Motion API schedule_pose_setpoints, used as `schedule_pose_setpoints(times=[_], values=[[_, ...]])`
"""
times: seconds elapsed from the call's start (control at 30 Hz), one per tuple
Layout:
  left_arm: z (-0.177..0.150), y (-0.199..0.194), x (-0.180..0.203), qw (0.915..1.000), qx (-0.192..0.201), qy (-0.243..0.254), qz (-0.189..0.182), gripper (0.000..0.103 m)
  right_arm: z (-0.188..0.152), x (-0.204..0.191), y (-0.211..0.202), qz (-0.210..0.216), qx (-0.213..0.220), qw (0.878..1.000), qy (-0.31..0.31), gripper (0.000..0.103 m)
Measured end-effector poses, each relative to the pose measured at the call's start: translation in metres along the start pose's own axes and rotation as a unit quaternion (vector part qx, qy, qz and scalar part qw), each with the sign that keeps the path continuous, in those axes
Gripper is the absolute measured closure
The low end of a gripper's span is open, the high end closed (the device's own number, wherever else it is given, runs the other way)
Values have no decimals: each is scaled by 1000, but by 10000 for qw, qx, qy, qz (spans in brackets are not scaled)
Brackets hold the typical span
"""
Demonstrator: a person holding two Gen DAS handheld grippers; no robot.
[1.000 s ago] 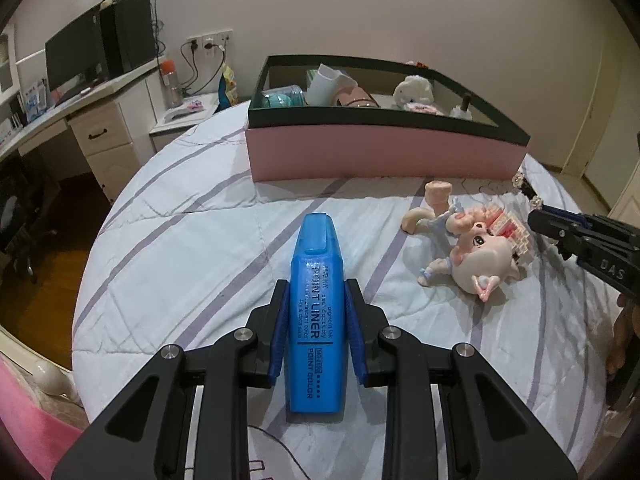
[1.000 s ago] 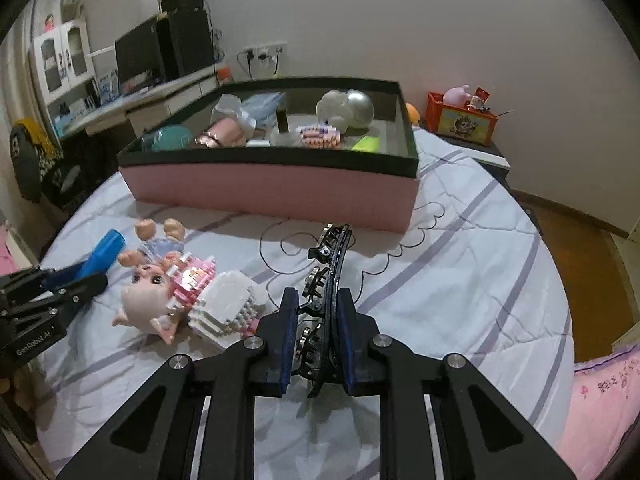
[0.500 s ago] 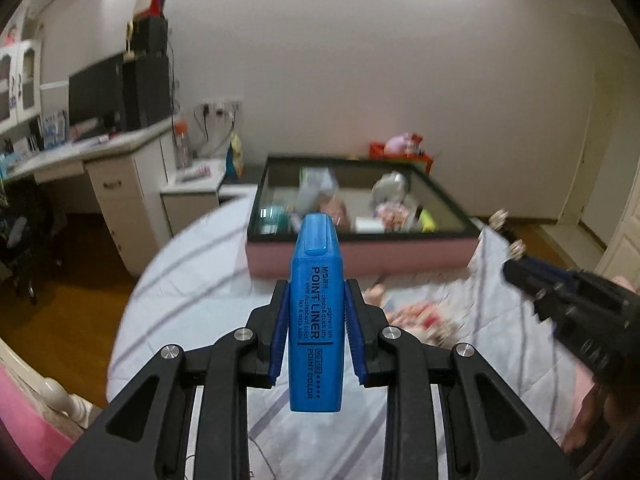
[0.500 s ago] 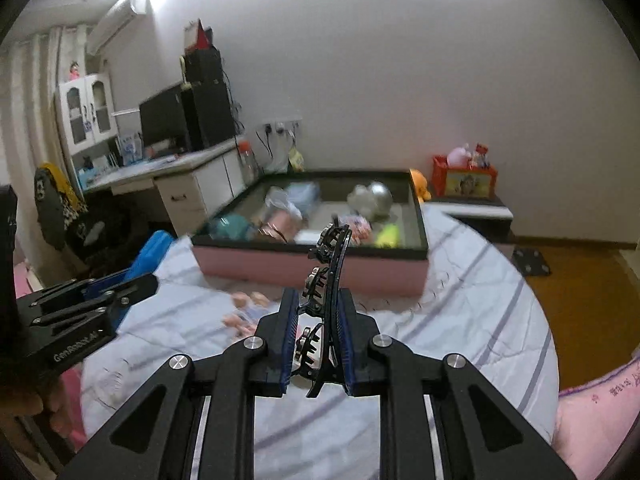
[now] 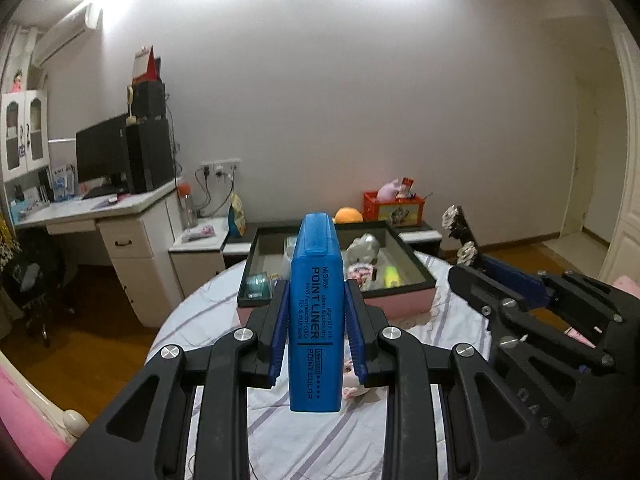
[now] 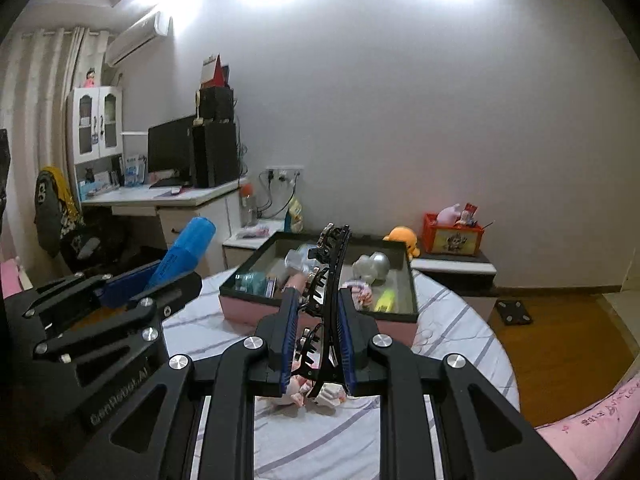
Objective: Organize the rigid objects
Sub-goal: 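Lift the highlighter and hair clip and carry them over the pink box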
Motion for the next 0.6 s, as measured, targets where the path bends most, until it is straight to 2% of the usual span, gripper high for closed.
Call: schedule_pose_setpoints(times=[0.43, 0.6], values=[[11, -49, 9, 9973, 677, 182, 227, 76, 17, -10, -40, -118, 581, 9982, -125, 83], [17, -59, 8, 9937, 994, 273, 443, 76, 24, -13, -47, -197, 798, 9964, -186, 83]])
Point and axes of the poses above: each gripper's, at about its wrist camera, not at the fingertips, and y roughly the way its jaws point, x to its right, z to its top, the point moved 1 cm from there along y, roughly the way its jaws point, and after that the axes turned 3 degrees about -x, right-handed, at the moved point
